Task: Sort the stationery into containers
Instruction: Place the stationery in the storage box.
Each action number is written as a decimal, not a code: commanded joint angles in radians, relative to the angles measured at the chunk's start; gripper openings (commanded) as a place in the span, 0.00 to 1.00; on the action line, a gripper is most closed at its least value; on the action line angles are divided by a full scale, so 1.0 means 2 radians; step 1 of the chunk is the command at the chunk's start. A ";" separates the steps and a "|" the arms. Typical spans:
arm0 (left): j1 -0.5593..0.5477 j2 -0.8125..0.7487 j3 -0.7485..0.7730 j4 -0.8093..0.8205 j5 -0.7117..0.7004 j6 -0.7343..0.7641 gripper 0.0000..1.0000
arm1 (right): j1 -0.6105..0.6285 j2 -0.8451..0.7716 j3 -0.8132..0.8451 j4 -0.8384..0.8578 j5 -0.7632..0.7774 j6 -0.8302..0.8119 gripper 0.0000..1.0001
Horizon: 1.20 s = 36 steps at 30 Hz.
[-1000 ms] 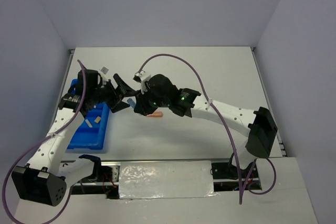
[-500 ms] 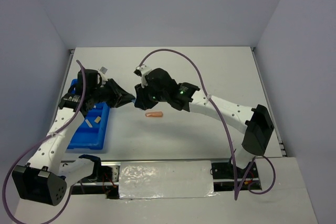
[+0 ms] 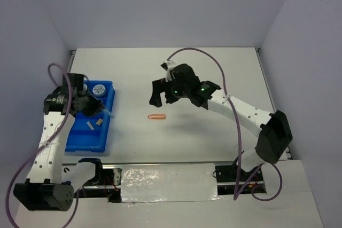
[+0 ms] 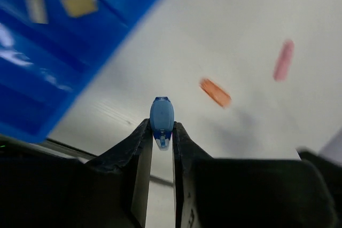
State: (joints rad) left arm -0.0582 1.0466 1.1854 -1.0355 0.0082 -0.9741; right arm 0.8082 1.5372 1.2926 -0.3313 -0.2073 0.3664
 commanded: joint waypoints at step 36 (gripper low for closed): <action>0.203 -0.124 -0.190 -0.004 -0.181 -0.006 0.88 | 0.013 0.139 0.134 -0.126 0.063 -0.214 1.00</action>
State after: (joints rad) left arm 0.3428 0.8165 0.7937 -1.0336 -0.3462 -0.9749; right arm 0.7643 1.6955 1.4544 -0.4675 -0.2443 0.1249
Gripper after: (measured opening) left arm 0.867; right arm 0.996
